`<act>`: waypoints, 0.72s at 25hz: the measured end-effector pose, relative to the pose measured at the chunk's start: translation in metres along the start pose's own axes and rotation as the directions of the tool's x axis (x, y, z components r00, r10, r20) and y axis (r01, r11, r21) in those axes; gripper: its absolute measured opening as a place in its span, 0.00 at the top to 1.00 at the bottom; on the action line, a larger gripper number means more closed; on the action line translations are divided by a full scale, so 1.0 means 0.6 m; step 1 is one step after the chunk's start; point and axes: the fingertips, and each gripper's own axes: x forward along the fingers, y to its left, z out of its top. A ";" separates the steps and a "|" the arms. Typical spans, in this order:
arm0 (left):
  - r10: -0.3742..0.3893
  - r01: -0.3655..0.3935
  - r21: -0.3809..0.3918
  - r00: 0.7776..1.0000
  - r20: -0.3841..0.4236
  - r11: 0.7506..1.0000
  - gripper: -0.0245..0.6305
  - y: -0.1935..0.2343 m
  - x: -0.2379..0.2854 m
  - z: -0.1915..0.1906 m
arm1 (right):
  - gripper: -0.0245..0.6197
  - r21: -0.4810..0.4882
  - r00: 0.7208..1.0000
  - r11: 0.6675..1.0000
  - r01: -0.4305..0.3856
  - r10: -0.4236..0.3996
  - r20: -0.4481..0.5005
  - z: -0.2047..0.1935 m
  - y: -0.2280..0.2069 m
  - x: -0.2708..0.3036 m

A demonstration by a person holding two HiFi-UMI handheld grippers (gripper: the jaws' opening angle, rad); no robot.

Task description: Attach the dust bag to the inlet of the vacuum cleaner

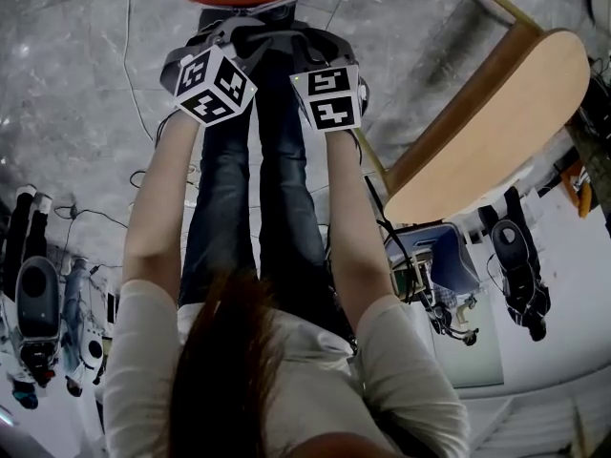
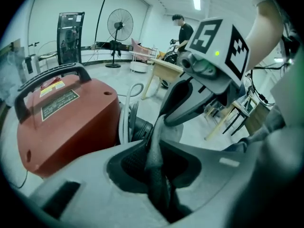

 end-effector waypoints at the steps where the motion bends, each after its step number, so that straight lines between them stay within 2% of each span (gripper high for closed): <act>1: 0.013 -0.012 -0.021 1.000 0.004 1.000 0.85 0.000 0.000 -0.001 | 0.87 -0.006 1.000 1.000 -0.014 0.014 -0.006 0.000 0.000 -0.001; 5: 0.067 -0.065 -0.122 0.998 0.014 0.990 0.85 0.000 0.002 -0.004 | 0.86 -0.035 0.996 0.997 -0.074 0.072 -0.044 -0.002 0.001 -0.001; 8: 0.088 -0.084 -0.169 0.996 0.017 0.982 0.85 -0.001 0.001 -0.004 | 0.86 -0.062 0.995 0.994 -0.091 0.088 -0.052 0.000 0.001 -0.002; 18: 0.097 -0.092 -0.207 0.995 0.014 0.974 0.85 0.001 -0.003 -0.005 | 0.86 -0.070 0.996 0.994 -0.086 0.083 -0.046 0.003 0.003 -0.004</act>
